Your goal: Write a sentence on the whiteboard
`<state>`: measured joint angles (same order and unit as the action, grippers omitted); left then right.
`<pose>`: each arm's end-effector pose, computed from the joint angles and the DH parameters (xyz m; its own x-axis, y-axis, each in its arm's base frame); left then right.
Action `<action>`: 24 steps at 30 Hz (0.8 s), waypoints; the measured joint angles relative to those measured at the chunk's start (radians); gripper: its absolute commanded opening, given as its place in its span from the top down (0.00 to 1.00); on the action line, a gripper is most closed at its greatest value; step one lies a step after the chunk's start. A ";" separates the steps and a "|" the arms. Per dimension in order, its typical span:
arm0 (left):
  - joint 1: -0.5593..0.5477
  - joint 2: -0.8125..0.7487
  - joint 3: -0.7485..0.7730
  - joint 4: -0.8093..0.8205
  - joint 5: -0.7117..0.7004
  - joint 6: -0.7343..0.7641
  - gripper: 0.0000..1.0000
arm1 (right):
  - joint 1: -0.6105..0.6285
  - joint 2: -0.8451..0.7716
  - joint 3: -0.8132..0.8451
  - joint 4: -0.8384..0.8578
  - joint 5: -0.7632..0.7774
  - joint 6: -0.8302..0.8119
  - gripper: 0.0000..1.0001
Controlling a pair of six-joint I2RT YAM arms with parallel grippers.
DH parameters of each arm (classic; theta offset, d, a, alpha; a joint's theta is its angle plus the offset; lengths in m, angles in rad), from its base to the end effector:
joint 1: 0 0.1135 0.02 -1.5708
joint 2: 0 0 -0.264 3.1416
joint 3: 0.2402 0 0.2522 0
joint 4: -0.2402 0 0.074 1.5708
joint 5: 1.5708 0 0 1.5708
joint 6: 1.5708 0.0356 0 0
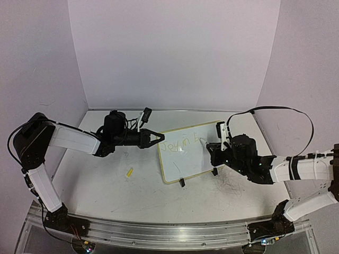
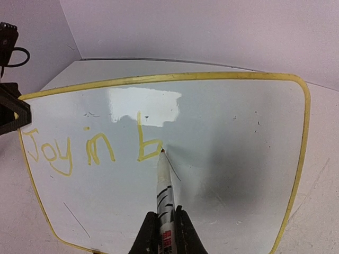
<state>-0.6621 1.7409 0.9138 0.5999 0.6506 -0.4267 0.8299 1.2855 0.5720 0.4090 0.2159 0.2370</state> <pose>0.2820 -0.2472 0.2110 -0.5568 0.0165 -0.8305 0.7955 0.2984 -0.5274 0.1905 0.1970 0.2193 -0.3335 -0.0248 -0.9424 -0.5190 0.8394 0.1616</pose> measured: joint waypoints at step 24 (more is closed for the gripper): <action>0.000 0.000 0.000 -0.005 0.000 0.000 1.00 | 0.002 0.049 0.000 0.025 0.060 0.010 1.00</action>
<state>-0.6621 1.7409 0.9138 0.5945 0.6502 -0.4263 0.8314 1.3342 0.5720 0.4335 0.2758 0.2466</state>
